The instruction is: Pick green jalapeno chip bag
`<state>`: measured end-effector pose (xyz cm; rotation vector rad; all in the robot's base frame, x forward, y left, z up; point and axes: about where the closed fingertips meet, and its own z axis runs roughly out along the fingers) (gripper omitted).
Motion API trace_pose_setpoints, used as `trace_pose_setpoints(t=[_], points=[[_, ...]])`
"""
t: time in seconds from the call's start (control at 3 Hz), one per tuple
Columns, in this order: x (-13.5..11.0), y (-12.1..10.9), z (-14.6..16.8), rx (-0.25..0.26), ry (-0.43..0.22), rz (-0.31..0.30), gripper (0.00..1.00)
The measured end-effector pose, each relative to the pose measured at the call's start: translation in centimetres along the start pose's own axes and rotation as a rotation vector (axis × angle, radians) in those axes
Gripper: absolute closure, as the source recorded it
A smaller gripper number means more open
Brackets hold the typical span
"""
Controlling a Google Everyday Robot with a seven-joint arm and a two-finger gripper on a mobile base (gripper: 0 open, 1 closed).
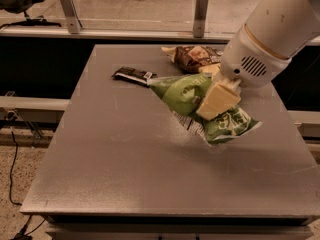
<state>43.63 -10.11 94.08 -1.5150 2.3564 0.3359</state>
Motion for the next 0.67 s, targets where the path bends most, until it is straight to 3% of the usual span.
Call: trace_pose_setpoints(t=[0.33,0.67], points=[[-1.18,-0.35,-2.37,-0.017,-0.059,-0.029,1.00],[-1.18,-0.35,-2.38,-0.016,-0.059,-0.029,1.00]])
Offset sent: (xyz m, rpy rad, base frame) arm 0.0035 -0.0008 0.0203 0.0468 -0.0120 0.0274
